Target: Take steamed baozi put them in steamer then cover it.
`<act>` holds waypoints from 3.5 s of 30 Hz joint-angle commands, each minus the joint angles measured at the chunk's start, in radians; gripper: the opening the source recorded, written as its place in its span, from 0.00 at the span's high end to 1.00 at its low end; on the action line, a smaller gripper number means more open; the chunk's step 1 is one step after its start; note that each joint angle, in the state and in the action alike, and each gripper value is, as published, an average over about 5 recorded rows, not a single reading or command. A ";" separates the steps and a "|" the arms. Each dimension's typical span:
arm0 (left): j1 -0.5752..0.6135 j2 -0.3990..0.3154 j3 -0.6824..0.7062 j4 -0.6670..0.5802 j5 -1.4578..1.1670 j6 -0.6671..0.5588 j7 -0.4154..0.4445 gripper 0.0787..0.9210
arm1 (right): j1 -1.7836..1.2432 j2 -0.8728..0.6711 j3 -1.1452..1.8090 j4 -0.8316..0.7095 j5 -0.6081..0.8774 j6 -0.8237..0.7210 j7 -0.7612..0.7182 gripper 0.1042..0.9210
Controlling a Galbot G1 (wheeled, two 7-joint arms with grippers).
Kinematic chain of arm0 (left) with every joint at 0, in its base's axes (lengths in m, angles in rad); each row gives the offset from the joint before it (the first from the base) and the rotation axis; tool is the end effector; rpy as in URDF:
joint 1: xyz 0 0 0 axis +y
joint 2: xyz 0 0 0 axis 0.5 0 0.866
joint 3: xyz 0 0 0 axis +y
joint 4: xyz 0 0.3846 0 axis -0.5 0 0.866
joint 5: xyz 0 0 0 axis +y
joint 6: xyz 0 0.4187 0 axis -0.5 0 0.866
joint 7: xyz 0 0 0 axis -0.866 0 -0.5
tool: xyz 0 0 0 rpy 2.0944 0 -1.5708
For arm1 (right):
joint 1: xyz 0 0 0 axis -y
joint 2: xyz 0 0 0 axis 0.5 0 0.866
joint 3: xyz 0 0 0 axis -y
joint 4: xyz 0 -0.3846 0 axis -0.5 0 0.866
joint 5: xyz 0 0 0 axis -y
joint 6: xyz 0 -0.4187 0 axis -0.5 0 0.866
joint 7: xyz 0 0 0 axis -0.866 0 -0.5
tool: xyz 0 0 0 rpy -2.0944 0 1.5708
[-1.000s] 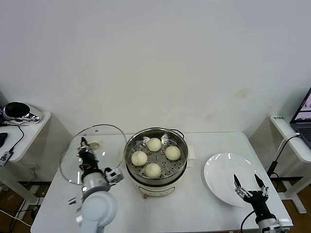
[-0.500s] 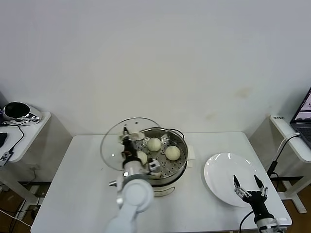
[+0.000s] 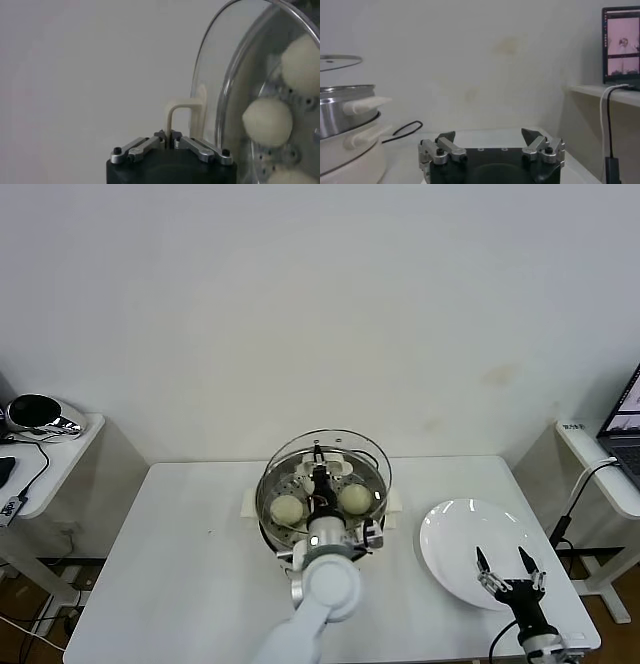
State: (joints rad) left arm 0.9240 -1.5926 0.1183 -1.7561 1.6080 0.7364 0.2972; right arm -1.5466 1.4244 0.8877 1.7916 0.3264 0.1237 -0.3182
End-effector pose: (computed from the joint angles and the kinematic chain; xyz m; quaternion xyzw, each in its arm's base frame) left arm 0.3642 -0.2530 -0.2592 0.0233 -0.7508 -0.6595 0.0290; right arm 0.2065 -0.1867 -0.4186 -0.0050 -0.9991 -0.0245 0.0338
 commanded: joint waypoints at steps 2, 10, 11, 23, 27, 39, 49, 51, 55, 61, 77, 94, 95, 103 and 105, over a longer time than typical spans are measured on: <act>-0.020 -0.015 0.037 0.054 0.046 0.045 -0.003 0.94 | 0.002 0.003 -0.003 -0.008 -0.011 0.002 0.001 0.12; 0.025 -0.013 -0.017 0.003 0.164 0.045 0.073 0.94 | 0.008 0.002 -0.006 -0.014 -0.017 0.002 0.001 0.12; 0.030 -0.013 -0.019 0.000 0.168 0.045 0.078 0.94 | 0.009 0.002 -0.006 -0.014 -0.018 0.001 0.001 0.12; 0.049 -0.014 -0.021 0.014 0.175 0.045 0.100 0.94 | 0.006 0.005 -0.009 -0.014 -0.026 0.005 0.002 0.12; 0.056 -0.014 -0.014 0.006 0.177 0.045 0.109 0.94 | 0.008 0.005 -0.009 -0.016 -0.027 0.005 0.002 0.12; 0.051 -0.013 -0.016 0.025 0.155 0.044 0.101 0.94 | 0.011 0.006 -0.015 -0.022 -0.029 0.007 0.002 0.12; 0.047 -0.013 -0.016 0.042 0.130 0.044 0.066 0.94 | 0.009 0.008 -0.015 -0.024 -0.034 0.012 0.002 0.12; 0.050 -0.013 -0.017 0.041 0.127 0.044 0.063 0.94 | 0.009 0.008 -0.015 -0.025 -0.035 0.013 0.002 0.12; 0.057 -0.013 -0.016 0.039 0.117 0.044 0.057 0.94 | 0.010 0.008 -0.016 -0.025 -0.035 0.013 0.002 0.12; 0.063 -0.011 -0.011 0.029 0.113 0.042 0.057 0.94 | 0.008 0.008 -0.016 -0.027 -0.035 0.015 0.002 0.12; 0.117 0.008 0.026 -0.121 0.107 0.040 0.104 0.55 | 0.002 0.007 -0.013 -0.024 -0.037 0.016 0.002 0.12; 0.265 0.133 -0.011 -0.445 0.095 -0.003 0.136 0.12 | -0.019 0.004 -0.051 0.005 -0.030 0.021 0.050 0.12; 0.276 0.141 -0.019 -0.473 0.086 -0.005 0.130 0.12 | -0.024 0.003 -0.055 0.011 -0.028 0.023 0.050 0.12; 0.393 0.204 -0.226 -0.705 -0.254 -0.038 -0.017 0.12 | -0.069 -0.003 -0.094 0.063 -0.028 0.008 0.071 0.12; 0.429 0.220 -0.331 -0.739 -0.485 -0.074 -0.099 0.12 | -0.089 -0.004 -0.118 0.084 -0.031 0.005 0.080 0.12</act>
State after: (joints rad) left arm 1.2019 -1.4520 0.0647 -2.1956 1.6315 0.7365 0.3849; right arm -1.5843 1.4223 0.8251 1.8143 0.2947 0.1353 -0.2716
